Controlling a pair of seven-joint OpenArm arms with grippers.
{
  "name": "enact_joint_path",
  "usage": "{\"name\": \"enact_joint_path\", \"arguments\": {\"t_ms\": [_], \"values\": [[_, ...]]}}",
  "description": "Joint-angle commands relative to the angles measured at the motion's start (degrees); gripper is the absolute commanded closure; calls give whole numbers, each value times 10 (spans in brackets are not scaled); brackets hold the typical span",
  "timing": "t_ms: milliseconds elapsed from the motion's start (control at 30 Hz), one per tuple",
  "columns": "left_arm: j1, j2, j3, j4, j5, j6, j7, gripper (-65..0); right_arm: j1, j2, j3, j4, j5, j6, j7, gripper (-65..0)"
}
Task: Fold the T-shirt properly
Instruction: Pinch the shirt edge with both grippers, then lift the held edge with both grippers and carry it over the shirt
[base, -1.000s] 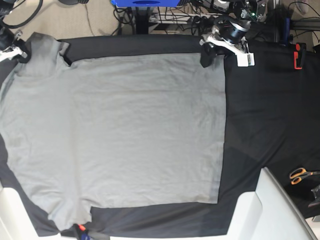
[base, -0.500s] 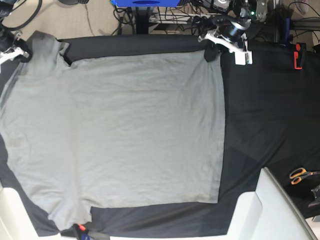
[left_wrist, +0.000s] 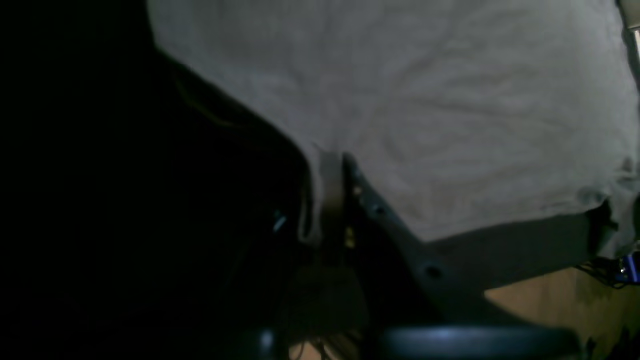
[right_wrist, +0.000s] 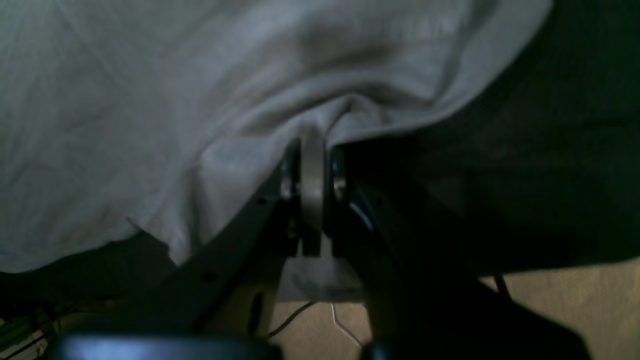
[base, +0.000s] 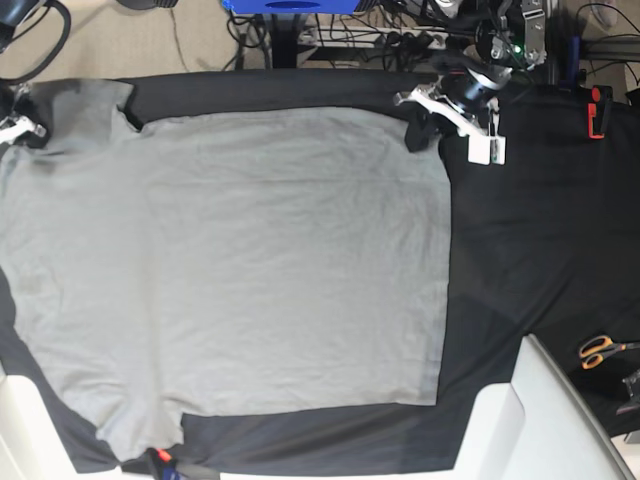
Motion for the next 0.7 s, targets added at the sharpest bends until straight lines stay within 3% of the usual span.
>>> {"name": "enact_joint_path", "arguments": {"t_ms": [0, 300, 467, 667], "values": [[-3, -3, -3, 10, -7, -6, 6, 0, 10, 12, 2, 11, 9, 3, 8, -6], [-42, -3, -3, 9, -6, -5, 33, 0, 56, 32, -2, 5, 7, 3, -17, -6], [-60, -3, -3, 12, -7, 45, 32, 0, 89, 44, -2, -5, 7, 3, -18, -6], [-88, -3, -3, 10, -7, 49, 33, 0, 127, 64, -2, -69, 6, 3, -15, -6]]}}
